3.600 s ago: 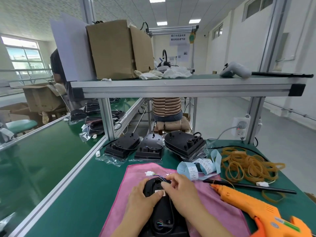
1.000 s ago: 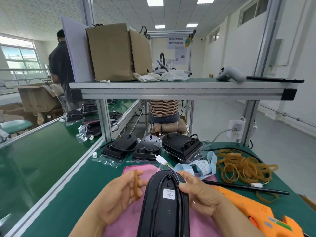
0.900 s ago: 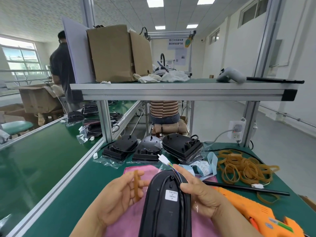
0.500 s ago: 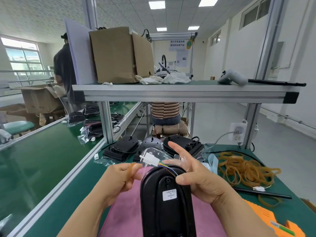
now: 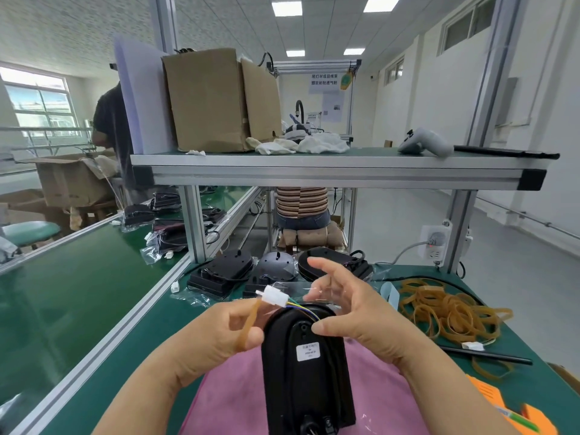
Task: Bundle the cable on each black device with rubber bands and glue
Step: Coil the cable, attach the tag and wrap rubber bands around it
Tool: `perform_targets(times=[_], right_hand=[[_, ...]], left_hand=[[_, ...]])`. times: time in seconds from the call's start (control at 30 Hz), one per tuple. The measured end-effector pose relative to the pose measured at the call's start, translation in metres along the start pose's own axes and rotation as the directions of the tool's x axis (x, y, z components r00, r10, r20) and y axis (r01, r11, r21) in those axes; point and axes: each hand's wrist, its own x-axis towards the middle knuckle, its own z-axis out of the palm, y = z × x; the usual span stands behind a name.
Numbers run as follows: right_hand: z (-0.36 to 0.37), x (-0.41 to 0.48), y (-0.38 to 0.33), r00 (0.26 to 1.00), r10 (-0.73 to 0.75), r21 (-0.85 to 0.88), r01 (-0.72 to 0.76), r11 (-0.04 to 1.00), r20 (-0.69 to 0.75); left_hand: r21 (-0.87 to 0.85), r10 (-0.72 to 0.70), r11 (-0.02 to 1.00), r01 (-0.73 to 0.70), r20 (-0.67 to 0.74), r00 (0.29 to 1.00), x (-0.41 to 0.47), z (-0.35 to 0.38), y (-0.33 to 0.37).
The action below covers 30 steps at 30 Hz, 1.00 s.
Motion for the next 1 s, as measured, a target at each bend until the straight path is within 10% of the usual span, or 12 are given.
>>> perform_targets(times=[0.27,0.43,0.6,1.0], right_hand=[[-0.008,-0.005,-0.023,0.991,0.038,-0.298,0.002,0.955,0.128],[-0.004,-0.008,-0.03,0.968,0.025,-0.418,0.085,0.904,0.25],[0.004,-0.005,-0.036,0.974,-0.02,-0.542,0.143,0.828,0.227],[-0.001,-0.014,-0.027,0.997,0.045,-0.257,-0.028,0.966,0.059]], left_hand=[[-0.391,-0.034,0.92,-0.002,-0.085,0.996,-0.005,0.021,0.004],[-0.012,-0.066,0.998,0.065,-0.139,0.988,0.003,0.026,0.028],[0.518,-0.088,0.826,0.222,-0.272,0.958,0.014,0.032,0.043],[0.281,-0.065,0.949,0.14,-0.259,0.964,0.015,0.045,0.028]])
